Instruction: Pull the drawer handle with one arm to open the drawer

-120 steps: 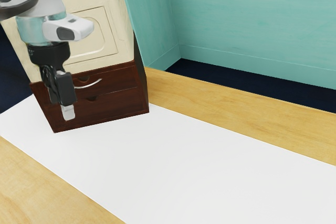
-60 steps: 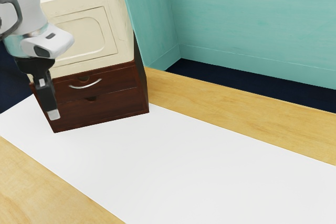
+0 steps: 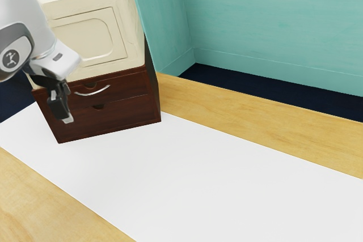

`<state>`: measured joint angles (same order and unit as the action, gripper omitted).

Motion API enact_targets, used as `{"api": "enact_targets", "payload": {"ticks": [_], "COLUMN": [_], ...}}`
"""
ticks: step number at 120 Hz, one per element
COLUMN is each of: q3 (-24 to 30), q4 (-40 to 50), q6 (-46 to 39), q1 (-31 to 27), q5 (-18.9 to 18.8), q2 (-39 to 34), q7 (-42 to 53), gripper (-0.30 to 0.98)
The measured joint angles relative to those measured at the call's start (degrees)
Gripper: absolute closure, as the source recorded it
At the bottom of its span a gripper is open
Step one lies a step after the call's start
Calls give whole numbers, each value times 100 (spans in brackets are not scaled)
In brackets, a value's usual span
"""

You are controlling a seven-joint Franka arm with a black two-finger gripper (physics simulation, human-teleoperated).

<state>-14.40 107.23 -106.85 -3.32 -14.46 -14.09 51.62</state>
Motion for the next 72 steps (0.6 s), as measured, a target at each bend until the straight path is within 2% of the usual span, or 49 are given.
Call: {"api": "enact_targets", "payload": {"ticks": [10,43,72], "q3": [-8,-10,-10], "q4": [-9,-300,-682], "q6": [-213,-819,-1158], "q1": [-86,-319,-651], "q5": [188,428,780], "q2": [144,699,1214], "q7": [208,913,1511], "gripper": [2,29,37]}}
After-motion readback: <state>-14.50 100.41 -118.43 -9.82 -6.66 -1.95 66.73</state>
